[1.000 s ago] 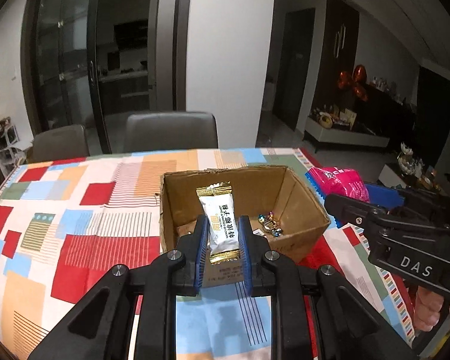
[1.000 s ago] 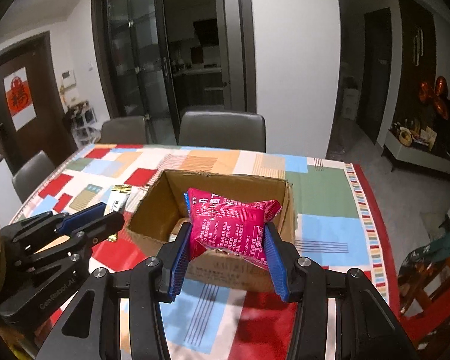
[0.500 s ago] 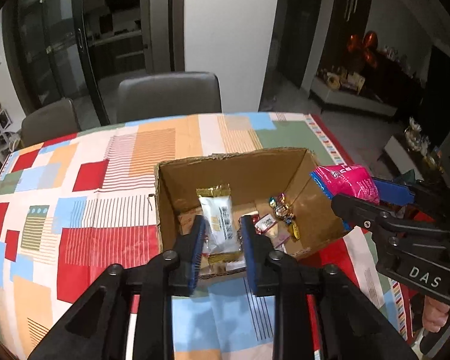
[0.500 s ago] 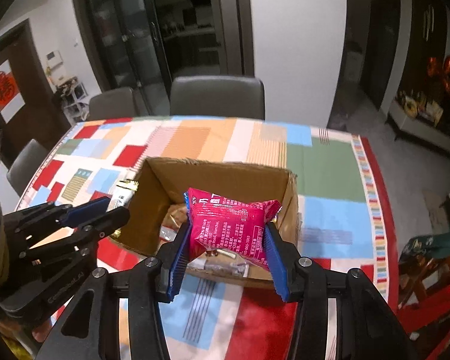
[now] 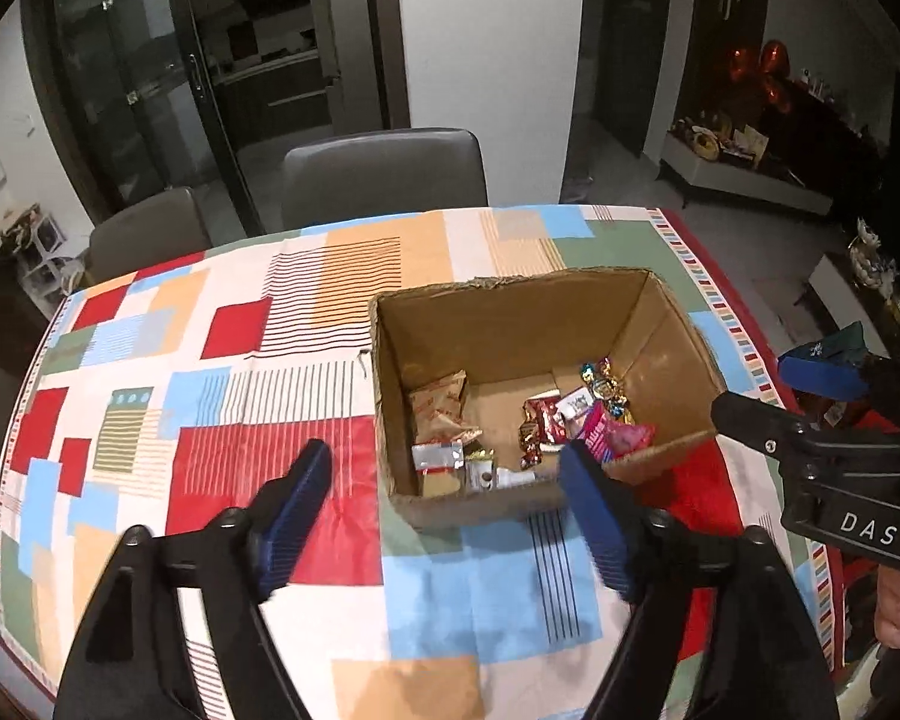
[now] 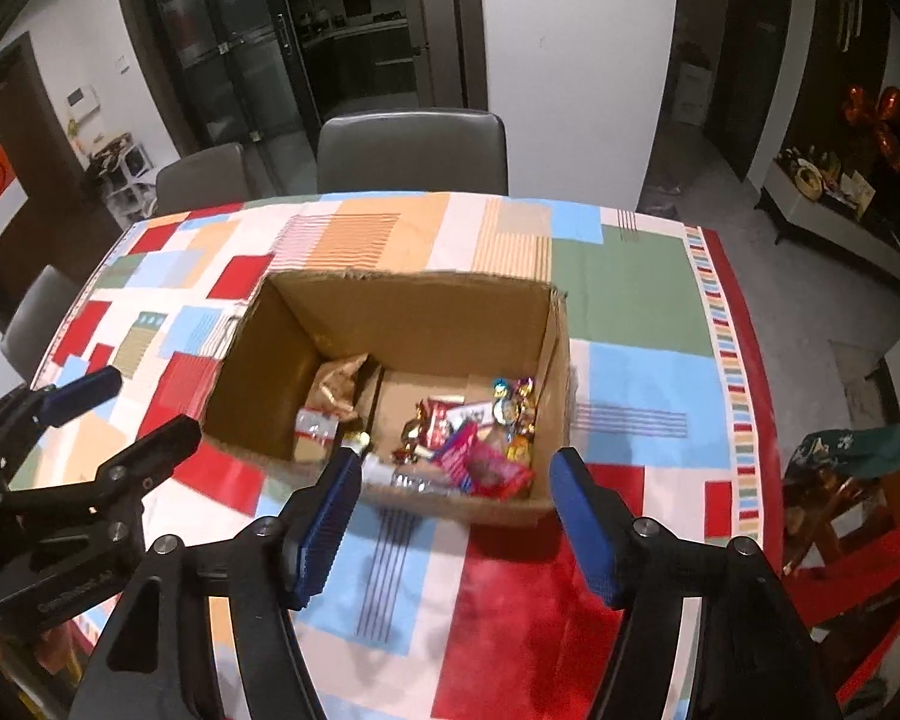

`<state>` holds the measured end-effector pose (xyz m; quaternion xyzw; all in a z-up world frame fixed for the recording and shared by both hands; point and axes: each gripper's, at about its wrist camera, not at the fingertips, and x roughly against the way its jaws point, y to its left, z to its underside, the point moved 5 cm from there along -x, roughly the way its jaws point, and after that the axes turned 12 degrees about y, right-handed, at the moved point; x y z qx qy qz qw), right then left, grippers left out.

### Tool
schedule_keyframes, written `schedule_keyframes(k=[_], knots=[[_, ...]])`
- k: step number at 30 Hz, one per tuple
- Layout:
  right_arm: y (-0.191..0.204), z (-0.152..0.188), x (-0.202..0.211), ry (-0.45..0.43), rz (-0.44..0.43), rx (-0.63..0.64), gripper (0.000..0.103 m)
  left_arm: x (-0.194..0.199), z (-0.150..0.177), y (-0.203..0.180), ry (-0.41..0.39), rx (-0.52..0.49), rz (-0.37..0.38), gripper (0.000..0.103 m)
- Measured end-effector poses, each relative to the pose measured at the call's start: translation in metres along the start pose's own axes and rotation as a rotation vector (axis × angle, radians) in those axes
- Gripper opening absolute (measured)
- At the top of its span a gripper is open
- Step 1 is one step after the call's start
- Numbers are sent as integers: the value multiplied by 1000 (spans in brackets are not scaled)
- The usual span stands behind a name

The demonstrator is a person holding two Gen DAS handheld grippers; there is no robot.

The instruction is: Organize snacks

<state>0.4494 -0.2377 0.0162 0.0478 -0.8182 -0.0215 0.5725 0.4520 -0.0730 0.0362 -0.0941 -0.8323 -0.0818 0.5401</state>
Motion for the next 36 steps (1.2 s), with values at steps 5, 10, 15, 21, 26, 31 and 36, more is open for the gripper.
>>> schedule_keyframes(k=[5,10,15,21,26,31,36], knots=[[3,17,13,-26,-4,4,70,18,18,-1,-34,11,-12,89],[9,39,32,-69,-11,10,70,38,38,-1,-79,26,-8,95],[17,65,49,-129,-21,27,70,58,61,-3,-133,26,11,98],[22,98,68,-222,5,33,76,80,88,-3,-219,34,-34,101],[21,125,83,-293,21,17,79,94,116,-5,-282,18,-88,103],[22,152,96,-349,29,16,81,105,143,-11,-338,9,-100,103],[23,179,105,-400,42,8,84,112,166,-14,-364,24,-71,103]])
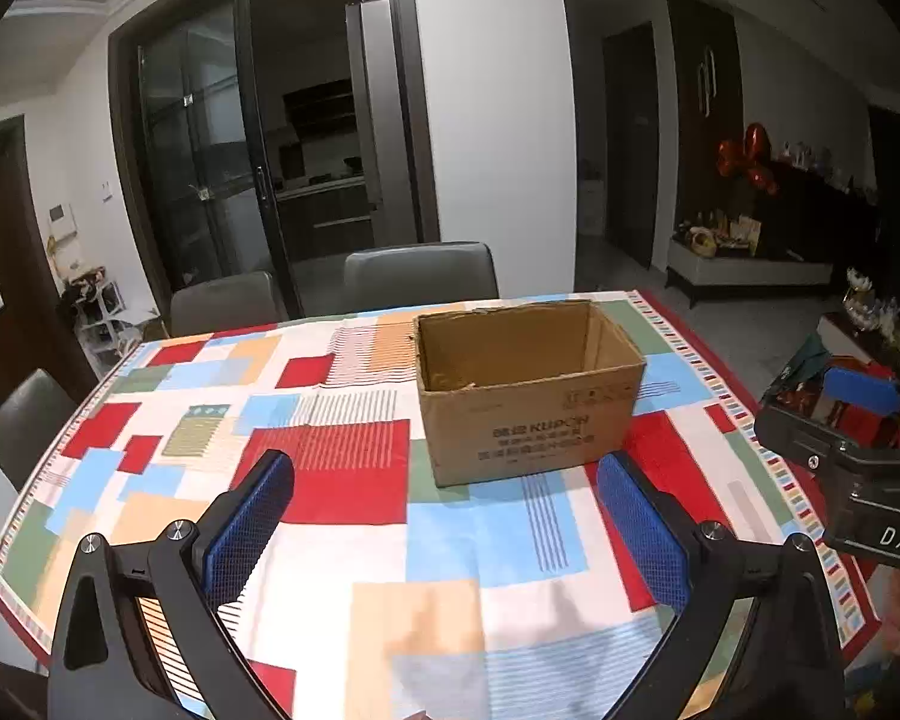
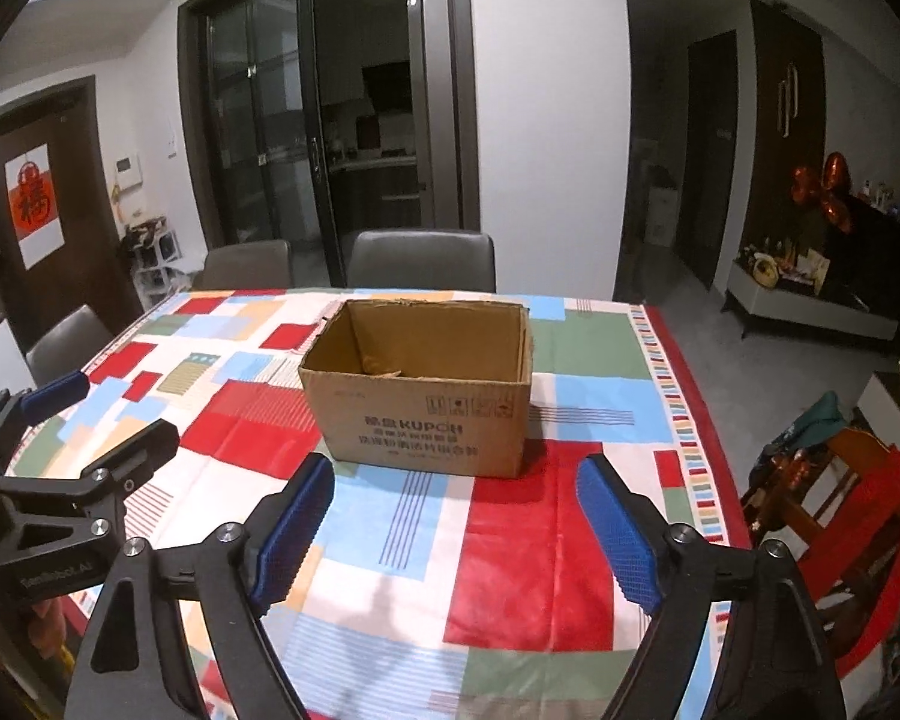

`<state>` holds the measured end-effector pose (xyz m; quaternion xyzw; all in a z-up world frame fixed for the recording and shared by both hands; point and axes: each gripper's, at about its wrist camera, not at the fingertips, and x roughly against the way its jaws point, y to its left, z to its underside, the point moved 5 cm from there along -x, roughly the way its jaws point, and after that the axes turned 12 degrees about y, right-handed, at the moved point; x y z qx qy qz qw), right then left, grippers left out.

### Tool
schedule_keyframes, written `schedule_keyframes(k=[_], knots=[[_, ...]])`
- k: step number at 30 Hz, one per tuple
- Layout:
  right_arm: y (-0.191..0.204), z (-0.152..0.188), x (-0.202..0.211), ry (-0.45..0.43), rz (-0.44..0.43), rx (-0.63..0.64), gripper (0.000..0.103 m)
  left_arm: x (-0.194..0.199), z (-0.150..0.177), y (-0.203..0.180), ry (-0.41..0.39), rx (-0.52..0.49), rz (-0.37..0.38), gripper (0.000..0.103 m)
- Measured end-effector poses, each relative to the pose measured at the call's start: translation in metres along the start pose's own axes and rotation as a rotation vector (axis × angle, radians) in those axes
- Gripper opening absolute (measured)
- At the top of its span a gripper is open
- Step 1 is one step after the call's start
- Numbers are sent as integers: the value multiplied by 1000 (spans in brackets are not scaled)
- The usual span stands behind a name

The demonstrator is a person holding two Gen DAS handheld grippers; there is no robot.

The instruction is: Organize snacks

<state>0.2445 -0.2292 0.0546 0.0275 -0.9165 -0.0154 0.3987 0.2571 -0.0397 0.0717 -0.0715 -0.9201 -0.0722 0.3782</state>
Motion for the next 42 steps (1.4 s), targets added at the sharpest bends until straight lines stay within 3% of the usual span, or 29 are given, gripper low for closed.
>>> schedule_keyframes(k=[6,15,30,42], knots=[[3,24,12,-32,11,10,85,11,24,-1,-8,25,30,103],[0,46,19,-53,-1,-11,85,24,46,-5,-39,35,15,103],[-2,55,34,-83,-6,-22,85,36,52,-10,-58,32,56,103],[-4,57,41,-95,-10,-23,85,45,52,-11,-87,30,47,103]])
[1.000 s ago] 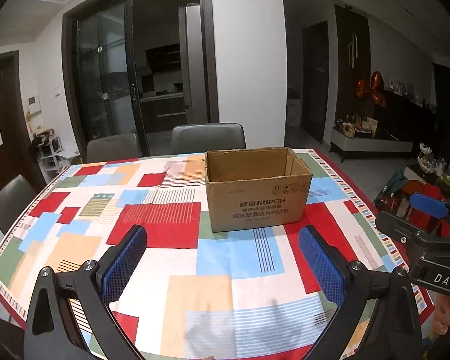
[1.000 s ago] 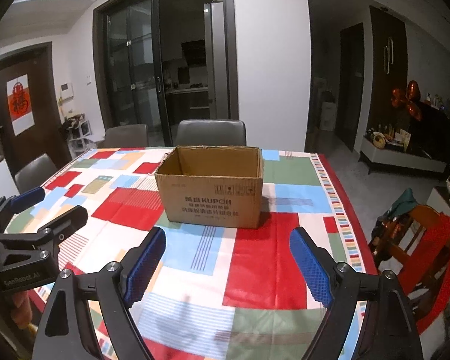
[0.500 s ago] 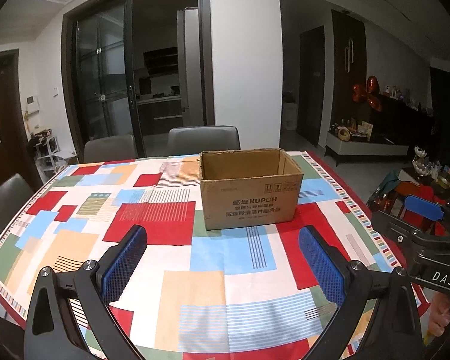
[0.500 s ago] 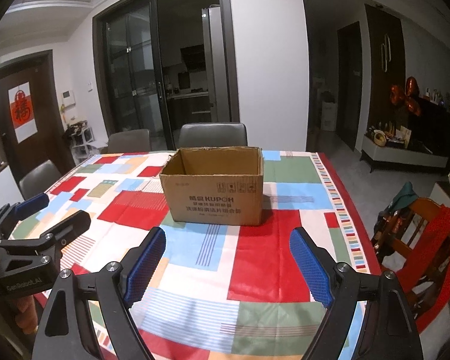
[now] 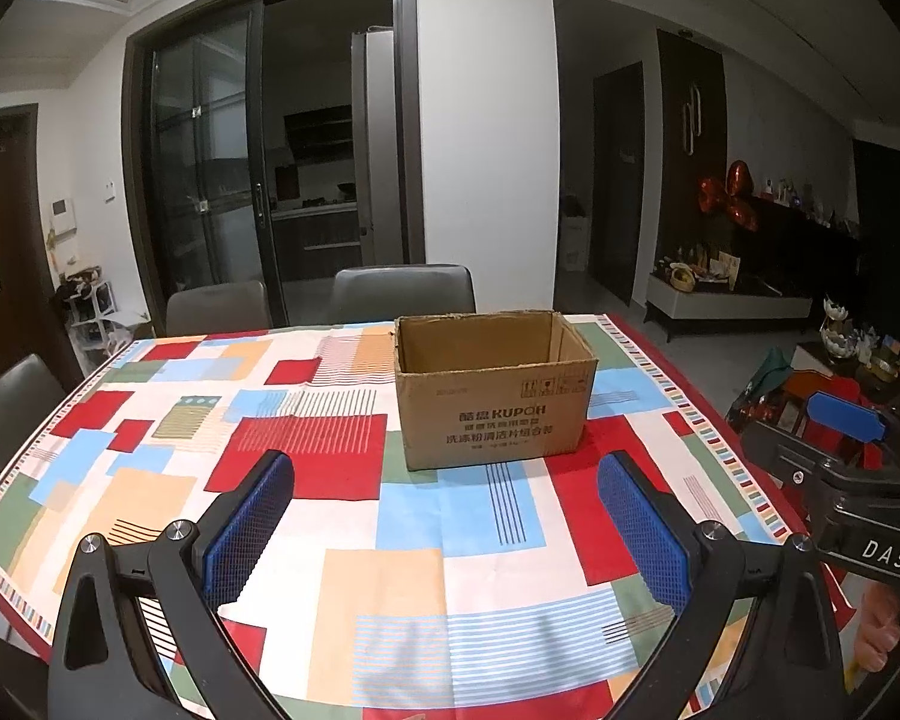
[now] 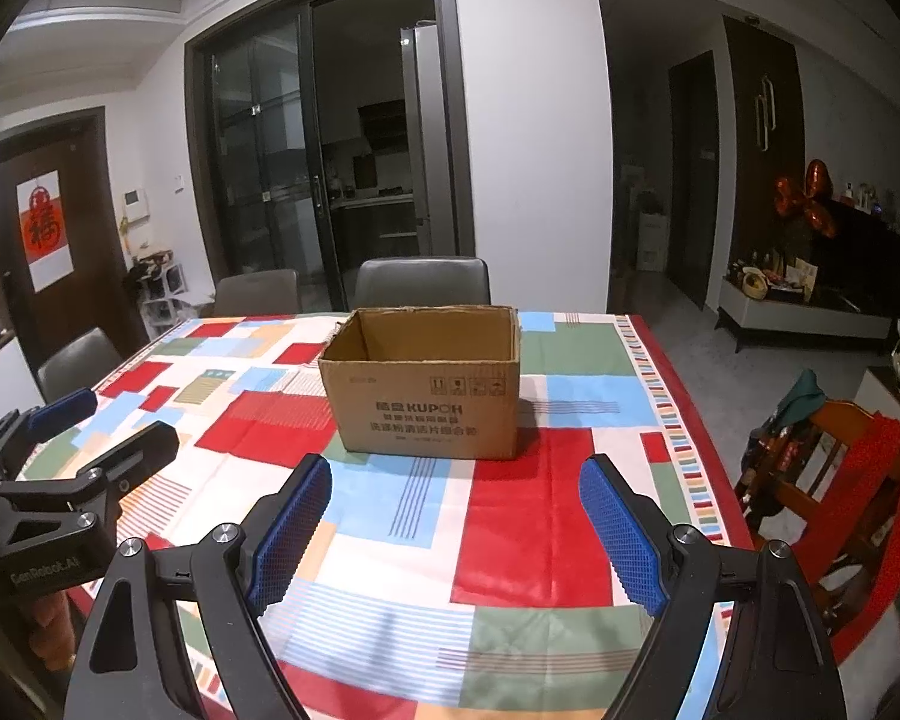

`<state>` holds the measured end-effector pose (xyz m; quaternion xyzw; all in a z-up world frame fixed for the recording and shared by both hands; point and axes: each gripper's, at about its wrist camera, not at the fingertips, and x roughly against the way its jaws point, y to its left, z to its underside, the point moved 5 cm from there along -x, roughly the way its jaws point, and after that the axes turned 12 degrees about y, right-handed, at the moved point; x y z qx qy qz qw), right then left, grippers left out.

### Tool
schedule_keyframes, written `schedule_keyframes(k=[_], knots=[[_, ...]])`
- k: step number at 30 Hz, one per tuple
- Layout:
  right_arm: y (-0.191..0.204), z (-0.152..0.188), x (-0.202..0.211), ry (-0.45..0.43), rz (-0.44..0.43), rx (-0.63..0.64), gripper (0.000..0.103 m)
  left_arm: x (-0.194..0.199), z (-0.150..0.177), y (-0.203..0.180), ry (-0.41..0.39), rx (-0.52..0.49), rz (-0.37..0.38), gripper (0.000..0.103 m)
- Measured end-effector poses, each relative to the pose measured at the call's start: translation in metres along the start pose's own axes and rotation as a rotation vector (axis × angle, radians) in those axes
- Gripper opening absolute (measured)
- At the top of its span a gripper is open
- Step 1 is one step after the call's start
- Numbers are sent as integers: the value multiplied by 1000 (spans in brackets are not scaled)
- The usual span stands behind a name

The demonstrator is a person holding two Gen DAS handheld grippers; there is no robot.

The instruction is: Organize snacks

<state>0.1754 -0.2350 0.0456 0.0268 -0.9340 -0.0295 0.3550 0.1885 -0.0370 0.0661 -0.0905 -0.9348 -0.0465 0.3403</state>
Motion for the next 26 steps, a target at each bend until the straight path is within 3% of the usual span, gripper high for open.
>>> schedule_keyframes(k=[26], knots=[[1,5,1,6,-7,-9,85,0,-1,-1,-1,5,-2,103]])
